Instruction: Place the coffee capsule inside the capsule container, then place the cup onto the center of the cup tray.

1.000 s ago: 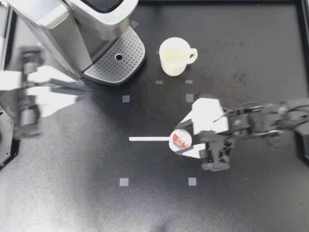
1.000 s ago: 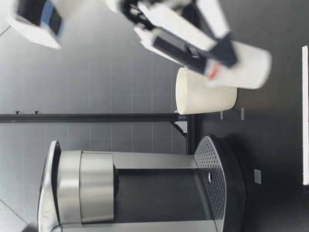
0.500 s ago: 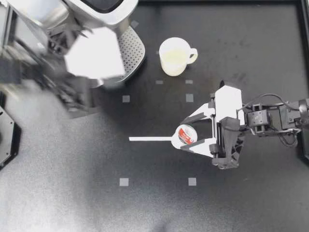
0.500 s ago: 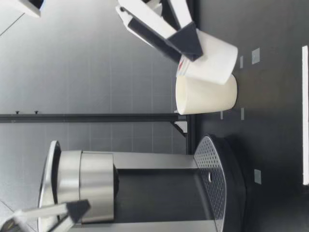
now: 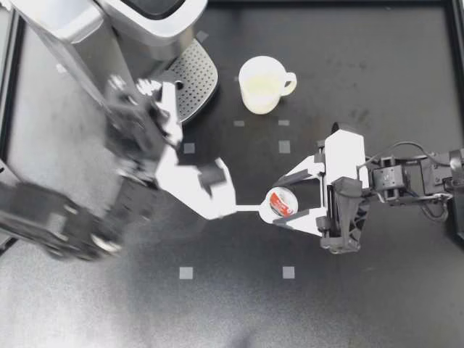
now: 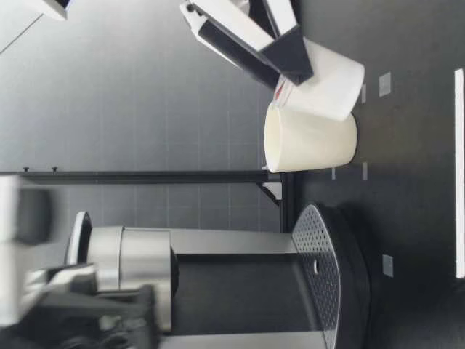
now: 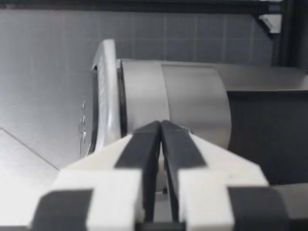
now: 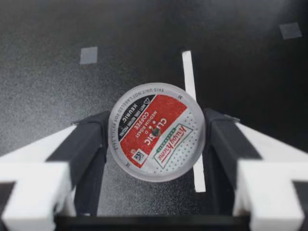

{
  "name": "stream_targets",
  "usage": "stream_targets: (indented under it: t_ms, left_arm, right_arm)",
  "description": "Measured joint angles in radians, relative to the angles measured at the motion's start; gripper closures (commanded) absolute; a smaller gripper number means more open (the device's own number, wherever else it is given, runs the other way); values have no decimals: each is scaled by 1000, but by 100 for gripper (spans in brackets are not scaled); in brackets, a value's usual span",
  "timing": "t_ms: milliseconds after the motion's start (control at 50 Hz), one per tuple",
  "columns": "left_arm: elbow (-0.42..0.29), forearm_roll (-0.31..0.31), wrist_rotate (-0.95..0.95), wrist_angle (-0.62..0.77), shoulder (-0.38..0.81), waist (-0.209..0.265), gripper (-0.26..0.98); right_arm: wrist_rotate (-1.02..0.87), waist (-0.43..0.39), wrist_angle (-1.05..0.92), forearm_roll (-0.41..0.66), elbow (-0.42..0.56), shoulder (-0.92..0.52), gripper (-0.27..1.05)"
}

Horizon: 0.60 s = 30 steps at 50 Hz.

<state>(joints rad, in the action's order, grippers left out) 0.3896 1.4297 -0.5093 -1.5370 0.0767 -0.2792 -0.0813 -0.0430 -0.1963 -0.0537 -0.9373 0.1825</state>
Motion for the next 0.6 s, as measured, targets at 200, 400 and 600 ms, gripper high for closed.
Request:
stream_targets:
  t_ms: [200,400,600]
  left_arm:
    - [48,117,-44,-3,21,0,59]
    - [80,167,-83,-3,23,12,59]
    - [89,178,-94,-3,23,84,59]
  right_arm:
    - [2,-2,-9,0,-6,0,23]
    - [2,0,-17,2,-6,0,23]
    - [2,0,-20,2,-6,0,23]
